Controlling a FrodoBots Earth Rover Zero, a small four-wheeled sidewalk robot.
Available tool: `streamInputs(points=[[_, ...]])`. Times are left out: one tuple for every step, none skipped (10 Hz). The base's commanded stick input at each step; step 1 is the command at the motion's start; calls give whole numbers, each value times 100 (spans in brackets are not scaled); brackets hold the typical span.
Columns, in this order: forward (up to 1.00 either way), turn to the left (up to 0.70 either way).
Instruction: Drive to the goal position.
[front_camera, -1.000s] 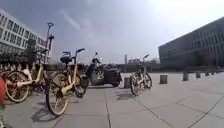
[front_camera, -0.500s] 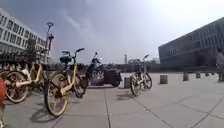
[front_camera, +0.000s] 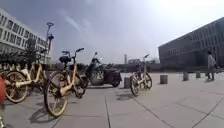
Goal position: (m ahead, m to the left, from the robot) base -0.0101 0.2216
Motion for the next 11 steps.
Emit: streamInputs(points=[[0, -20], [0, -29], [0, -39], [0, -48], [0, -57], [0, -66], [0, -70], [0, -70], [0, -70], [0, -70], [0, -70]])
